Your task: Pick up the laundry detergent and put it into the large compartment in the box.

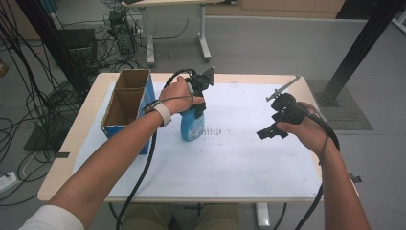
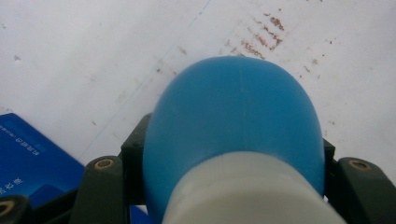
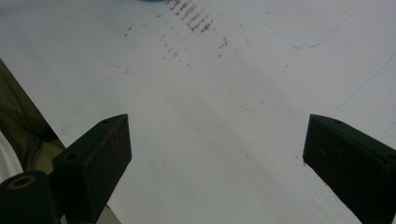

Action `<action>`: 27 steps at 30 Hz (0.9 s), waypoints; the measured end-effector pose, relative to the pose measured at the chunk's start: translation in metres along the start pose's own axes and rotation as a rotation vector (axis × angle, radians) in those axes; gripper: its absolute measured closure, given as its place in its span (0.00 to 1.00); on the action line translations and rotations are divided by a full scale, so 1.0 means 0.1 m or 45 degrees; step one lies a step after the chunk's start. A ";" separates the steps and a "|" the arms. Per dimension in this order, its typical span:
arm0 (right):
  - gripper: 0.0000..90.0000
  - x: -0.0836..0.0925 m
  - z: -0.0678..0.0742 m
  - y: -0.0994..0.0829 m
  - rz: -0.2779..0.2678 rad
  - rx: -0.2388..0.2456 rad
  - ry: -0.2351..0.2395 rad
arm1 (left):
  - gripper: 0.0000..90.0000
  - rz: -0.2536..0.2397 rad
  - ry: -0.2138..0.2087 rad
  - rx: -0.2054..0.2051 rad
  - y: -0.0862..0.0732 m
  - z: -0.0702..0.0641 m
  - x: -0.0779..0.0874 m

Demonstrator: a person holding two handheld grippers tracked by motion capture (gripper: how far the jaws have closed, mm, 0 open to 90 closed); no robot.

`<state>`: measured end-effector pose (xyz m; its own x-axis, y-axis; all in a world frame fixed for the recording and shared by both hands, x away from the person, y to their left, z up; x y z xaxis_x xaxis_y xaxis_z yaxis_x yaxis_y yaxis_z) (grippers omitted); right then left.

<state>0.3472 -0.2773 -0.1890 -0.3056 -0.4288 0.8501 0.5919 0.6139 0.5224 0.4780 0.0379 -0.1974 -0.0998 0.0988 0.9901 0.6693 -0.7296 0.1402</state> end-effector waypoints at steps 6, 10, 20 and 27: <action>0.09 0.00 0.00 0.00 0.000 -0.002 0.001 | 0.43 -0.004 0.003 0.003 -0.01 -0.01 0.00; 0.09 0.00 0.00 0.00 0.003 -0.001 -0.001 | 0.43 -0.007 0.000 0.007 -0.01 0.00 0.00; 0.09 0.01 0.01 0.02 0.003 0.004 -0.002 | 0.43 -0.013 -0.004 0.017 -0.02 0.01 0.00; 0.09 0.01 0.02 0.02 0.002 0.003 -0.003 | 0.43 -0.015 -0.004 0.022 -0.03 0.01 -0.01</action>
Point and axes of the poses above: each handheld gripper's, and its own axes: x roughly backward along the jaws, y roughly out of its top, z roughly to its left, the point moved 4 cm from there along -x, roughly forward along the jaws, and after that the axes turned 4 degrees about -z, right-handed, at the moved point
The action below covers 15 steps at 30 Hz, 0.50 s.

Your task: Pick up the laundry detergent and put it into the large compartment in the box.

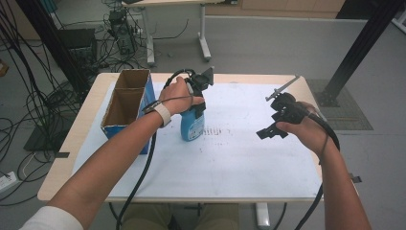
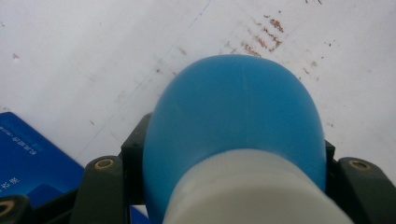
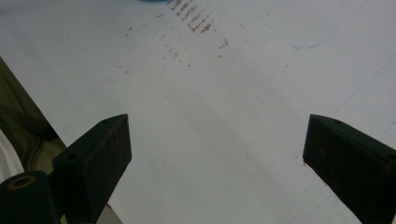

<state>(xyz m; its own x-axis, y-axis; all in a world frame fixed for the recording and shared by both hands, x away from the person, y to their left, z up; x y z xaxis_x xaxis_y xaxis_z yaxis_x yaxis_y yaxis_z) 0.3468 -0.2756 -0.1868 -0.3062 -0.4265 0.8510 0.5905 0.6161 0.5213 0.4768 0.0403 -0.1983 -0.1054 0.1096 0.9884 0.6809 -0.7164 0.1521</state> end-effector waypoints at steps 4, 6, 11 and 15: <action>0.09 0.00 0.00 0.00 -0.002 0.003 -0.001 | 0.43 0.001 0.001 0.001 0.00 0.00 0.00; 0.09 0.00 0.00 0.00 -0.001 0.003 -0.002 | 0.43 0.000 0.000 0.002 0.00 0.00 0.00; 0.09 0.01 0.00 0.00 -0.003 0.004 -0.002 | 0.43 -0.001 0.001 0.004 -0.01 0.00 0.00; 0.09 0.00 0.00 0.00 -0.002 0.003 -0.002 | 0.43 -0.001 0.002 0.006 -0.01 0.00 0.00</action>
Point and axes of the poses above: each handheld gripper's, and its own axes: x roughly backward along the jaws, y roughly out of its top, z roughly to its left, the point moved 4 cm from there along -x, roughly forward along the jaws, and after that the axes turned 4 degrees about -z, right-handed, at the moved point
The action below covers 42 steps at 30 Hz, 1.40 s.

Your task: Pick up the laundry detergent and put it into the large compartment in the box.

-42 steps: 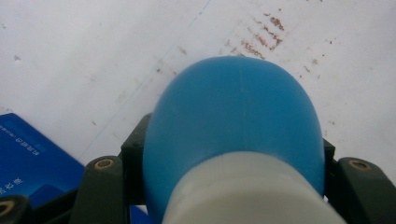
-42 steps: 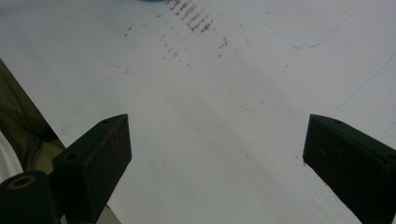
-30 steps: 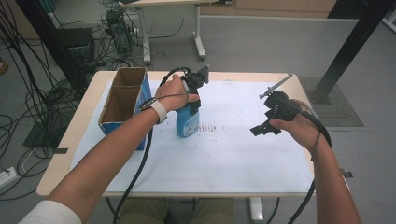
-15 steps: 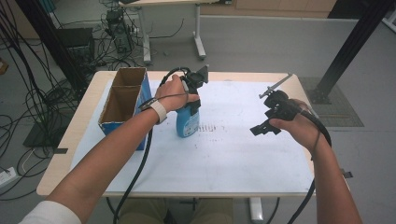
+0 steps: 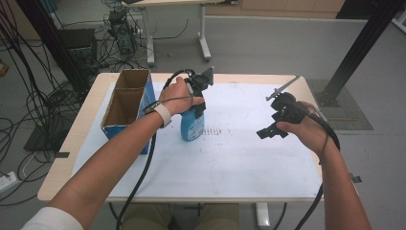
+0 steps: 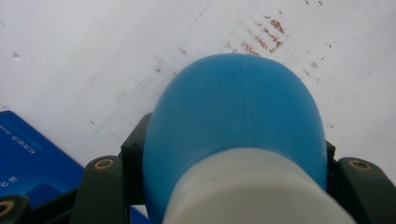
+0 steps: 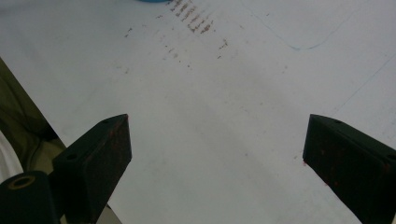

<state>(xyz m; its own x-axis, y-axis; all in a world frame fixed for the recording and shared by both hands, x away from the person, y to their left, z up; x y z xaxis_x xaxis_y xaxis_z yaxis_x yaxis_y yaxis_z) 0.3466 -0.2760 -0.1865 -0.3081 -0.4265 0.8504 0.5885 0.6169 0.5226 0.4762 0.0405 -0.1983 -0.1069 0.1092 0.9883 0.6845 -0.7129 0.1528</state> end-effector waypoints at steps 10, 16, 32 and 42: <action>0.09 0.00 0.00 0.00 -0.002 0.001 -0.002 | 0.43 -0.002 -0.001 0.001 -0.01 0.00 0.00; 0.09 0.00 0.01 0.01 -0.005 0.002 -0.001 | 0.43 -0.006 -0.003 0.007 -0.01 0.01 0.00; 0.09 0.00 0.01 0.00 -0.003 -0.003 -0.003 | 0.44 -0.011 -0.006 0.011 -0.02 0.01 0.00; 0.09 0.00 0.02 0.01 -0.004 0.002 -0.003 | 0.44 -0.016 -0.007 0.017 -0.03 0.01 0.00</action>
Point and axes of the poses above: each handheld gripper's, and its own axes: x roughly backward along the jaws, y roughly out of its top, z roughly to its left, the point moved 4 cm from there along -x, roughly forward along the jaws, and after that the axes turned 4 degrees about -z, right-handed, at the moved point
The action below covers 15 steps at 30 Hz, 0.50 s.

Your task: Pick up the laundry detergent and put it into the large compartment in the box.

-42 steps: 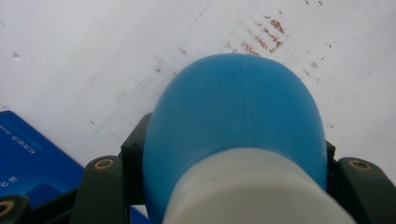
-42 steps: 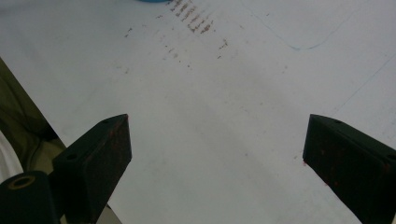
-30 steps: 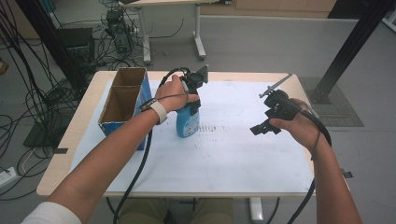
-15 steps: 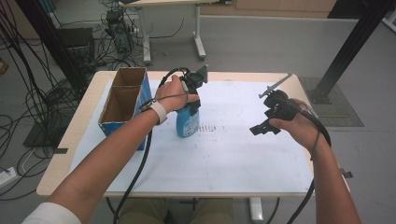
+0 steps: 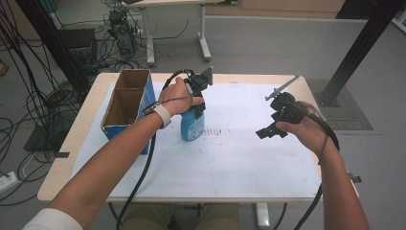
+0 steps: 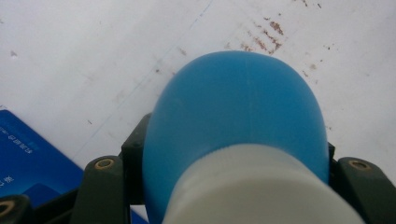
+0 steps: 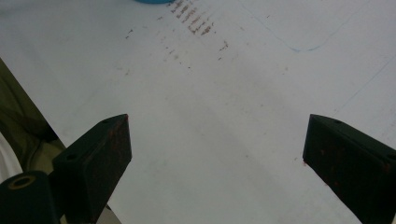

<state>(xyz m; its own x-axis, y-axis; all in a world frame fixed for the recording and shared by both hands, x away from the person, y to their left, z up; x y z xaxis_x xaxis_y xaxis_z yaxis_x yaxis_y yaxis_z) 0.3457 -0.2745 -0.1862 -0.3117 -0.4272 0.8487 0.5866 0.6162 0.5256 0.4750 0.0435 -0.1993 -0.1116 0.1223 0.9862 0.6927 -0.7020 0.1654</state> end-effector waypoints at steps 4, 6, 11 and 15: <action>0.09 0.00 0.00 0.00 0.000 -0.004 -0.001 | 0.44 -0.003 -0.001 -0.002 -0.01 0.00 0.00; 0.09 0.00 0.00 0.00 0.000 0.001 0.000 | 0.44 -0.005 0.000 0.000 -0.01 0.00 0.00; 0.09 0.00 0.01 0.01 -0.004 0.004 0.002 | 0.44 -0.006 -0.001 0.000 -0.01 0.00 0.00; 0.09 -0.01 0.00 0.02 -0.001 0.005 0.004 | 0.44 -0.007 0.000 0.001 -0.01 0.00 0.00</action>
<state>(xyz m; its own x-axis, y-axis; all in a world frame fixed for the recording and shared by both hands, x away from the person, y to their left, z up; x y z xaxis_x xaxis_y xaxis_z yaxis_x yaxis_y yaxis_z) 0.3467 -0.2725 -0.1865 -0.3098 -0.4299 0.8480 0.5834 0.6183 0.5266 0.4743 0.0446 -0.1994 -0.1150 0.1262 0.9853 0.6924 -0.7010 0.1706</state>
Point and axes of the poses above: each handheld gripper's, and its own axes: x roughly backward along the jaws, y roughly out of its top, z roughly to its left, the point moved 4 cm from there along -x, roughly forward along the jaws, and after that the axes turned 4 degrees about -z, right-handed, at the moved point
